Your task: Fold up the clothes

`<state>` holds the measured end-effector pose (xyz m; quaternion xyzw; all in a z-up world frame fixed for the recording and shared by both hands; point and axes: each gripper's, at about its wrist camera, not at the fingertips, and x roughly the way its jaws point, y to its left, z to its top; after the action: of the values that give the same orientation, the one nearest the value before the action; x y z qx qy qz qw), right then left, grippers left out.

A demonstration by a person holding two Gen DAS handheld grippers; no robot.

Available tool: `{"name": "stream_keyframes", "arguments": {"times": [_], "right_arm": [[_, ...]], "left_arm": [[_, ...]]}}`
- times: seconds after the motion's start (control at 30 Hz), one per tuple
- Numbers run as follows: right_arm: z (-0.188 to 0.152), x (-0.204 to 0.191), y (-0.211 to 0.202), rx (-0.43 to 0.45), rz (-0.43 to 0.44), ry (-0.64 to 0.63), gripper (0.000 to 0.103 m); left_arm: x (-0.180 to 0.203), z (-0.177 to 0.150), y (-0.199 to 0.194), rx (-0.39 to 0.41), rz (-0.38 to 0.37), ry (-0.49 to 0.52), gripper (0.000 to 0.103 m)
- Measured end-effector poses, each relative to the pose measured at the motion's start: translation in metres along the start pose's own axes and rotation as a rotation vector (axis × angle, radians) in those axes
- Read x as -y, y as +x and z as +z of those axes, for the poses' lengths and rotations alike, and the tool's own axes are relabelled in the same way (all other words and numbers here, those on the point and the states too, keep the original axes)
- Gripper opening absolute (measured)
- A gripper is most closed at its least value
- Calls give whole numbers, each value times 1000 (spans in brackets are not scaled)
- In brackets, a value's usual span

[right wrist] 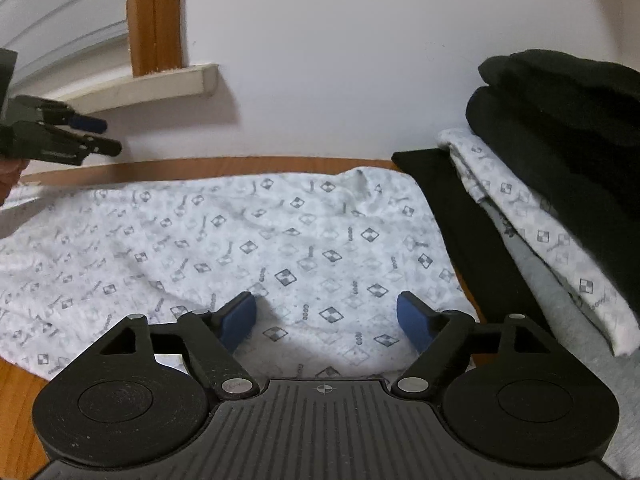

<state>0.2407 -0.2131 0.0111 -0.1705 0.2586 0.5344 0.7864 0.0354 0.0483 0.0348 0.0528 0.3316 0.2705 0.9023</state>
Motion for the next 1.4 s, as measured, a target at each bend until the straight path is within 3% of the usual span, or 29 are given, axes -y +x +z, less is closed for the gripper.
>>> {"name": "stream_keyframes", "arguments": {"times": [0.13, 0.37, 0.47, 0.53, 0.6, 0.8, 0.87, 0.93, 1.0, 1.07, 1.1, 1.13, 1.4], "right_arm": [[0, 3, -1, 5, 9, 14, 78], [0, 5, -2, 11, 13, 38, 78], [0, 5, -2, 11, 12, 42, 78], [0, 4, -1, 9, 7, 36, 78], [0, 2, -1, 5, -2, 23, 78], [1, 0, 0, 2, -13, 23, 79], [0, 0, 0, 3, -10, 25, 79], [0, 1, 0, 3, -8, 26, 79], [0, 0, 0, 2, -10, 22, 79], [1, -1, 1, 1, -14, 20, 80], [1, -1, 1, 1, -15, 21, 80], [1, -1, 1, 1, -16, 21, 80], [2, -1, 1, 0, -15, 23, 81]], "left_arm": [[4, -15, -28, 30, -54, 42, 77], [18, -49, -112, 85, -160, 106, 74], [14, -71, -146, 85, -176, 131, 55], [8, -86, -164, 80, -190, 126, 33], [2, -105, -185, 75, -199, 125, 23], [-12, -159, -231, 53, -124, 97, 23], [-17, -178, -242, 36, -76, 87, 29], [-19, -195, -252, 26, -19, 97, 41], [-21, -209, -261, 16, 14, 97, 43], [-25, -217, -268, 18, 6, 91, 47], [-26, -219, -271, 17, 5, 89, 58], [-25, -220, -274, 18, 13, 94, 61], [-24, -224, -276, 27, 55, 131, 60]]}}
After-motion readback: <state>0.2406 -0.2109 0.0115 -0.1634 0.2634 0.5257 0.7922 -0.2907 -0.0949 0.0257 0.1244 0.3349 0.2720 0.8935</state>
